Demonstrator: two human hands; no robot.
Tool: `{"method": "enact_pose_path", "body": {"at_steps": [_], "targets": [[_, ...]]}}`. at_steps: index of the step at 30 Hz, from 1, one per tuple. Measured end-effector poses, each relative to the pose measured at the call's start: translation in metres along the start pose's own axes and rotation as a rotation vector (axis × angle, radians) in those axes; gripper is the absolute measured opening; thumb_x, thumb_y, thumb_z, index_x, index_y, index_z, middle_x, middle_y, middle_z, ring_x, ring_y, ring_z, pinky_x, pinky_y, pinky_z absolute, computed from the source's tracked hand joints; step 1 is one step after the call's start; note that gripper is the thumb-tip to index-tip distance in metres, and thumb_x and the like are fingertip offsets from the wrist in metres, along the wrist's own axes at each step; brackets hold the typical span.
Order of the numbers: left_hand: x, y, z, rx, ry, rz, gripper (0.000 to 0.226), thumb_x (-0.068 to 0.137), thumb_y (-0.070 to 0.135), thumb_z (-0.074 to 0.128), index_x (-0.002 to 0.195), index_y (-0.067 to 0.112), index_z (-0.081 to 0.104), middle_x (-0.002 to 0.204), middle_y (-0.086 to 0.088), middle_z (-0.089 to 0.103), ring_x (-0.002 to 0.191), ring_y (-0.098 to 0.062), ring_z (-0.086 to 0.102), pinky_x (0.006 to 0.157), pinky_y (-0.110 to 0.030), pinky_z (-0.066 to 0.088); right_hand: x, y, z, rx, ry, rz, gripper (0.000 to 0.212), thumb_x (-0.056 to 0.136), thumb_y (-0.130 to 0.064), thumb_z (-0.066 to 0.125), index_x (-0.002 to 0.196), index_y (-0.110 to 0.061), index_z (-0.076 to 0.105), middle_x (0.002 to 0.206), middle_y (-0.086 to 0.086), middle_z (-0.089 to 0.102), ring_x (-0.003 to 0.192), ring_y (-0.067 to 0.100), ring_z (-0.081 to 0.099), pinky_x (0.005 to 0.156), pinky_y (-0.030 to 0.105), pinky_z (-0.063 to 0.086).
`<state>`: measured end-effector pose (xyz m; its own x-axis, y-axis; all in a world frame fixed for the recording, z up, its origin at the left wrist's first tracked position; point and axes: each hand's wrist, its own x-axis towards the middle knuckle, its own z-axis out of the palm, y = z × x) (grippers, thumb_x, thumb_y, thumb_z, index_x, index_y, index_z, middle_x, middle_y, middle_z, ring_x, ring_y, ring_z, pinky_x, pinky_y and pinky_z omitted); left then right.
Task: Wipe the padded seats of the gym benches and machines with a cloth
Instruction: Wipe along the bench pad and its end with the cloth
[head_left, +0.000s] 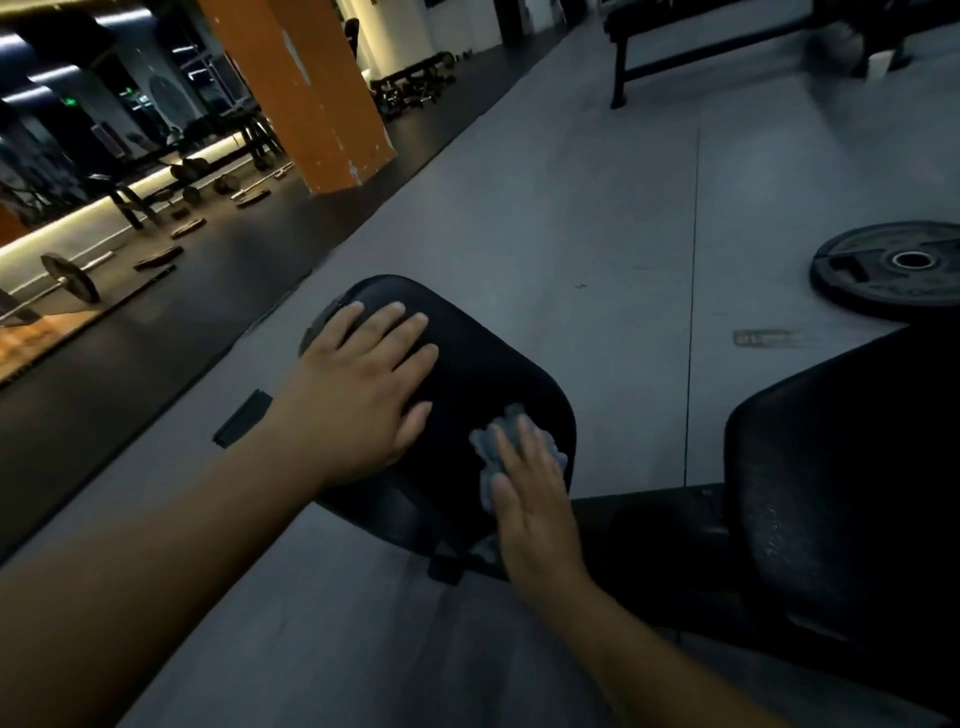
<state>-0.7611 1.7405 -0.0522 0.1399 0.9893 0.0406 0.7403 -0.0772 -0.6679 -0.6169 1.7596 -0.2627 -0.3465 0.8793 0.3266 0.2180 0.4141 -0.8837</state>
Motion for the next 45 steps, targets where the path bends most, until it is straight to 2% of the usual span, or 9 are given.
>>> {"method": "enact_pose_path", "body": {"at_steps": [4,9,15,20,26,31,34,37,45], "targets": [[-0.007,-0.005,0.002,-0.029,0.018,-0.053,0.071,0.091,0.058,0.027,0.141,0.016,0.054,0.154,-0.013,0.042,0.144,-0.032,0.034,0.117,-0.053,0.026,0.075,-0.012,-0.001,-0.058,0.033,0.286,0.049,0.106,-0.046,0.015,0.155,-0.045,0.014,0.167,-0.008,-0.001,0.154,0.016,-0.003,0.122,0.043,-0.004],[-0.014,-0.012,0.008,-0.103,0.076,-0.078,0.072,0.09,0.059,0.035,0.143,0.013,0.052,0.156,-0.014,0.038,0.146,-0.031,0.031,0.116,-0.052,0.029,0.032,-0.063,0.014,0.001,-0.023,-0.173,0.052,0.103,-0.048,0.016,0.154,-0.042,0.02,0.167,-0.015,0.002,0.154,0.01,-0.006,0.124,0.039,-0.007],[-0.029,-0.024,0.011,-0.215,0.131,-0.113,0.084,0.084,0.064,0.04,0.148,0.01,0.043,0.161,-0.013,0.028,0.149,-0.03,0.025,0.117,-0.046,0.028,0.086,-0.063,0.003,-0.02,0.013,0.058,0.053,0.099,-0.053,0.013,0.152,-0.047,0.017,0.165,-0.015,0.004,0.152,0.004,-0.006,0.123,0.048,0.0],[-0.043,-0.034,0.016,-0.41,0.114,-0.154,0.098,0.081,0.069,0.041,0.156,0.008,0.024,0.166,-0.01,0.013,0.151,-0.025,0.019,0.121,-0.038,0.021,0.046,-0.098,0.009,-0.041,-0.107,-0.335,0.05,0.105,-0.043,0.023,0.155,-0.039,0.02,0.167,-0.016,0.002,0.154,0.011,-0.006,0.124,0.042,-0.004],[-0.042,-0.036,0.017,-0.65,0.089,-0.283,0.113,0.075,0.071,0.055,0.159,0.013,0.007,0.167,-0.002,-0.003,0.151,-0.015,0.011,0.119,-0.026,0.017,0.127,-0.126,0.008,-0.094,-0.064,-0.134,0.06,0.099,-0.051,0.012,0.155,-0.036,0.027,0.167,-0.01,0.012,0.154,0.011,0.001,0.123,0.051,0.003],[-0.051,-0.052,0.029,-0.773,0.031,-0.373,0.12,0.067,0.078,0.048,0.159,0.014,0.002,0.167,-0.002,0.001,0.145,-0.001,-0.001,0.118,-0.023,0.013,0.101,-0.131,0.004,-0.228,-0.2,-0.591,0.049,0.104,-0.039,0.032,0.149,-0.028,0.044,0.165,-0.002,0.023,0.154,0.022,0.008,0.122,0.053,0.015],[-0.053,-0.055,0.037,-0.751,-0.079,-0.382,0.13,0.068,0.077,0.066,0.158,0.017,-0.006,0.167,0.002,-0.004,0.151,-0.007,0.001,0.116,-0.021,0.009,0.128,-0.123,-0.005,-0.292,-0.207,-0.556,0.055,0.101,-0.047,0.032,0.152,-0.025,0.04,0.165,0.0,0.021,0.154,0.024,0.011,0.119,0.056,0.023],[-0.049,-0.053,0.042,-0.79,-0.045,-0.407,0.133,0.06,0.072,0.077,0.159,0.018,0.004,0.166,0.001,0.012,0.149,-0.013,0.02,0.119,-0.027,0.024,0.174,-0.168,0.009,-0.375,-0.176,-0.35,0.057,0.097,-0.051,0.023,0.136,-0.028,0.057,0.154,-0.002,0.044,0.149,0.027,0.025,0.118,0.052,0.024],[-0.06,-0.06,0.051,-0.618,-0.154,-0.419,0.079,0.068,0.067,0.07,0.126,0.02,0.045,0.124,0.001,0.047,0.113,-0.019,0.054,0.088,-0.032,0.045,0.144,-0.192,0.005,-0.788,-0.442,-0.703,0.03,0.088,-0.038,0.041,0.095,-0.028,0.068,0.106,-0.006,0.069,0.109,0.02,0.06,0.107,0.048,0.04]]}}
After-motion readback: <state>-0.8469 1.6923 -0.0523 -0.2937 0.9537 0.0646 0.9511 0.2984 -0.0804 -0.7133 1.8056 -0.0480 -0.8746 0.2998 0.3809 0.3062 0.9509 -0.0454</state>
